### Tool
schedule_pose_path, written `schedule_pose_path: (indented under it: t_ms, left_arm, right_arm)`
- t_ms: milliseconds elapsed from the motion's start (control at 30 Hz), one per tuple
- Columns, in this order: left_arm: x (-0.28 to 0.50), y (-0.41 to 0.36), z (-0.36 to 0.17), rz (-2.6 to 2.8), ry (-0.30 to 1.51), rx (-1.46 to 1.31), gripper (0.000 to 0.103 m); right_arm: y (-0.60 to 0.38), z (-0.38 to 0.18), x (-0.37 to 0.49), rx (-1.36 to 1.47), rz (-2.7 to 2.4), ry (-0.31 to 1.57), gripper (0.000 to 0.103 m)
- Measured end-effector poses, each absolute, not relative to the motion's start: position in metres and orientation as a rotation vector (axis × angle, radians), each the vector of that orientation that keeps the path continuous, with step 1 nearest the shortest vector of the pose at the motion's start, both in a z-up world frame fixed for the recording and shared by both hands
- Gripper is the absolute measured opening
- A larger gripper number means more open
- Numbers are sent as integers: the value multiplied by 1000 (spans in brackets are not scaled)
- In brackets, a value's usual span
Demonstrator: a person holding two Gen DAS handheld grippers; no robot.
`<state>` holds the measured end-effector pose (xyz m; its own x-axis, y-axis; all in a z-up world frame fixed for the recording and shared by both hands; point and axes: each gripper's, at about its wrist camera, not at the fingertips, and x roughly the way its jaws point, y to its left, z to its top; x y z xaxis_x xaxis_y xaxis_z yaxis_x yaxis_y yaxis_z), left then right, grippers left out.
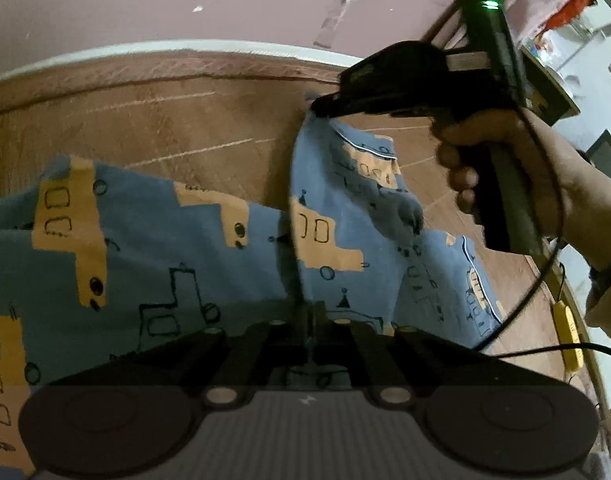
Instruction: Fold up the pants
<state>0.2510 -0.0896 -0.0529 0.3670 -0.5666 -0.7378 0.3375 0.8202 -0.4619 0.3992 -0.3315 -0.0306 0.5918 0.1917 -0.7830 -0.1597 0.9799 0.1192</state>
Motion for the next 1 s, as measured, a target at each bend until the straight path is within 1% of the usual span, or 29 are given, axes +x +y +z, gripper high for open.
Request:
schedule_pose_path:
  t_ms: [133,267,333,433,567,633,667,700,733,767,800,833,900,933,1000]
  left_arm:
    - [240,-94,-41,-599,987,-198,0]
    - [220,-108,-20,-655,907,-93,0]
    - [206,-120,-9,-694,860,-15,0]
    - [183,-141,-3,-756,827,112,0]
    - [161,-171,-16,-830,843,289,1]
    - [153,-177,-25,-864,862,345,4]
    - [152,-179,-28,-871,875,348,10]
    - [152,-179,-28,-877,887,342,19]
    - [154,-180,-27,-882,898,331,26]
    - [157,-181,-25,-881,901,322,41]
    - [162,-183,-21,-876,900,316,51]
    - [168,-187,-19,-873,900,319,53]
    - [185,-202,-9,-867,907,359,53]
    - [193,-211,-3,-859,902,388,53]
    - [211,-232,10,-862,883,427,57]
  right_arm:
    - [-373,7,359,173,220,767,5]
    - [-421,44,296,252,215,622,5]
    - [-447,54,258,285,188,572,5]
    - [-479,47,198,339,116,542,6]
    - [-506,1,139,440,-6,581,6]
    - [-512,-24,121,479,-67,621,7]
    - [-512,-35,113,502,-81,638,12]
    - [-512,-40,108,514,-97,648,20]
    - [-514,-43,105,520,-104,651,23]
    - [-513,-44,103,514,-100,653,28]
    - [-513,-43,103,495,-90,653,36]
    - [-512,-41,103,466,-81,646,40]
    - [-512,-42,103,433,-84,639,55]
    - [-513,-44,103,436,-86,647,58]
    - [-521,-51,100,462,-71,681,70]
